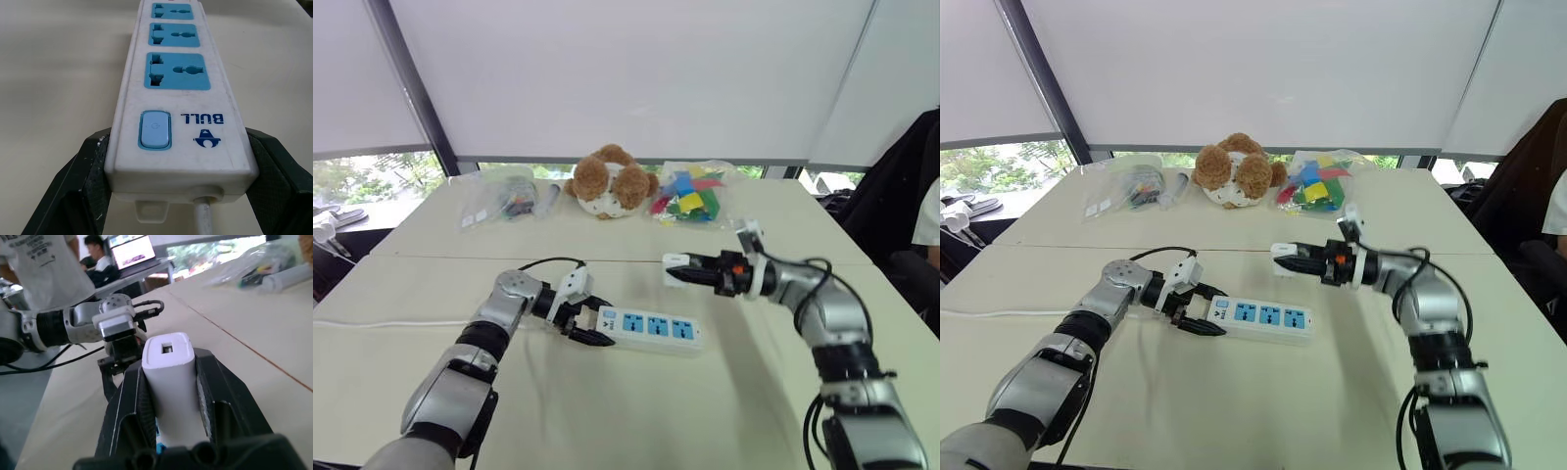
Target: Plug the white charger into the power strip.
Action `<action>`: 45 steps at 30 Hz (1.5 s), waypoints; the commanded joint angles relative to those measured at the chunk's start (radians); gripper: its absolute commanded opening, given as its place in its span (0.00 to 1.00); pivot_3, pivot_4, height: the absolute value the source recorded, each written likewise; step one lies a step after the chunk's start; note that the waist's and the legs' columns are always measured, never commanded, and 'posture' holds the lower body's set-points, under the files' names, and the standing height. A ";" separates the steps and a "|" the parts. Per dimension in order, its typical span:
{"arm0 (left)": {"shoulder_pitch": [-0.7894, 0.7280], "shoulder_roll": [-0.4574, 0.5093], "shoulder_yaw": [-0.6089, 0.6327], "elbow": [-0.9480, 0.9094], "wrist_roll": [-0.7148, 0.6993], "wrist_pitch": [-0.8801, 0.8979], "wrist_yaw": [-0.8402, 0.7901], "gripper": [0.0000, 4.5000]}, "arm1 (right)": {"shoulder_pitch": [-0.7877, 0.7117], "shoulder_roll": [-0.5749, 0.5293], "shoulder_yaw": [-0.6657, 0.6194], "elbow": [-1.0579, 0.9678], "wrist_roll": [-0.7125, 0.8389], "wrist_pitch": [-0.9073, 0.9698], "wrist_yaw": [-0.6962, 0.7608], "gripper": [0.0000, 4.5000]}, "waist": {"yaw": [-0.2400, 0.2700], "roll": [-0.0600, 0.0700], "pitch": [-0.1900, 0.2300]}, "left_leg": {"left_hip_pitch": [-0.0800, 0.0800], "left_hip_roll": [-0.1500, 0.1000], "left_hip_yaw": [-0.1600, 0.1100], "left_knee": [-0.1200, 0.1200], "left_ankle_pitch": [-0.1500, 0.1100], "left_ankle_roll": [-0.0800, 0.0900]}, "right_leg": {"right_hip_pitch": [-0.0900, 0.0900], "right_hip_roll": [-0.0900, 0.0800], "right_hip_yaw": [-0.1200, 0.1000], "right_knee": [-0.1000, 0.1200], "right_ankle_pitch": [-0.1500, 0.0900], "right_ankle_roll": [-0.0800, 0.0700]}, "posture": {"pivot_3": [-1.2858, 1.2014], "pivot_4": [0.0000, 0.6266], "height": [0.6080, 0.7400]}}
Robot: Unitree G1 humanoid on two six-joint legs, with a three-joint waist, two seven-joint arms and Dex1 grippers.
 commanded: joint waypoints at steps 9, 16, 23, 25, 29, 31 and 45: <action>0.002 0.000 0.023 0.082 0.072 -0.155 -0.001 0.67 | 0.195 0.072 -0.005 -0.162 0.019 -0.131 -0.161 0.16 | -0.002 0.000 0.000 | 0.001 0.000 0.000 0.000 0.000 0.000 | 0.000 0.000 0.000 0.001 0.000 0.000 | 0.52 0.24 0.99; 0.002 0.012 0.014 0.131 0.110 -0.202 0.016 0.67 | 0.224 0.067 0.022 -0.067 0.000 -0.192 -0.137 0.16 | -0.005 -0.002 0.000 | 0.002 0.000 0.000 0.000 0.000 0.000 | 0.001 0.001 0.000 0.001 0.000 0.000 | 0.52 0.24 0.99; 0.002 0.022 0.012 0.152 0.132 -0.186 0.005 0.67 | 0.239 0.076 0.043 0.005 -0.009 -0.241 -0.123 0.16 | -0.010 -0.002 0.000 | 0.002 0.001 -0.001 -0.001 0.000 0.000 | 0.001 0.001 0.000 0.001 0.000 0.000 | 0.52 0.24 0.99; 0.003 0.024 0.014 0.151 0.133 -0.183 0.003 0.67 | 0.236 0.080 0.048 0.020 -0.014 -0.252 -0.125 0.16 | -0.012 -0.002 0.000 | 0.002 0.001 -0.001 -0.001 0.000 0.000 | 0.001 0.001 0.000 0.001 0.000 0.000 | 0.52 0.24 0.99; 0.012 0.027 0.013 0.133 0.135 -0.166 0.002 0.67 | 0.235 0.085 0.059 0.046 -0.022 -0.269 -0.117 0.16 | -0.020 -0.003 0.000 | 0.002 0.001 -0.001 -0.001 0.000 0.000 | 0.002 0.001 0.000 0.001 0.000 0.000 | 0.52 0.24 0.99; 0.013 0.028 0.014 0.138 0.135 -0.170 0.001 0.67 | 0.237 0.079 0.069 0.071 -0.036 -0.292 -0.098 0.16 | -0.023 -0.003 0.000 | 0.003 0.001 -0.001 -0.001 0.000 0.000 | 0.002 0.001 0.000 0.001 0.000 0.000 | 0.52 0.24 0.99; 0.065 0.074 0.025 0.067 0.114 -0.136 -0.039 0.67 | 0.146 0.069 0.137 0.348 -0.095 -0.447 0.021 0.16 | -0.036 -0.009 -0.003 | 0.009 0.001 -0.001 -0.002 0.000 0.000 | 0.007 0.002 0.001 0.001 0.000 0.000 | 0.52 0.24 0.99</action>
